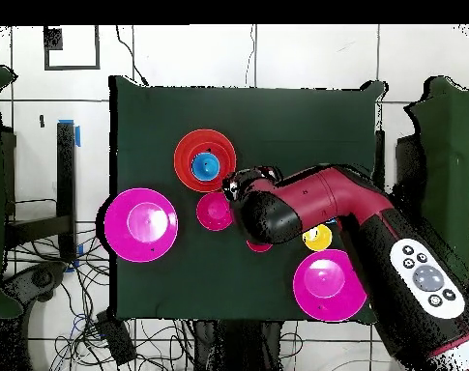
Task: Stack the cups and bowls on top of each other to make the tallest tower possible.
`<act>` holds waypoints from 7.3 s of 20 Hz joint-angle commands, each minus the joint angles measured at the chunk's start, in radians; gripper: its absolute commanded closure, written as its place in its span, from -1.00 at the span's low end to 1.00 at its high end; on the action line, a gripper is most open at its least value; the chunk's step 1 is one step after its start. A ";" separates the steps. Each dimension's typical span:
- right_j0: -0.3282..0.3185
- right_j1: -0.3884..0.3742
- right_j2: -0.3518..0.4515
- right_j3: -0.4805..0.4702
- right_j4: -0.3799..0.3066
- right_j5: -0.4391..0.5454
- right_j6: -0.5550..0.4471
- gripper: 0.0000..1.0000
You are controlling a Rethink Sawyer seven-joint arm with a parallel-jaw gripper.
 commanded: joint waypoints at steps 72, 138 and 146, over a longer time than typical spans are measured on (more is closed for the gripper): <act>0.476 0.269 -0.500 -0.170 -0.198 -0.230 0.010 1.00; 0.257 0.369 -0.295 -0.207 -0.253 -0.139 -0.286 -1.00; 0.257 0.364 -0.280 -0.206 -0.258 -0.127 -0.273 -1.00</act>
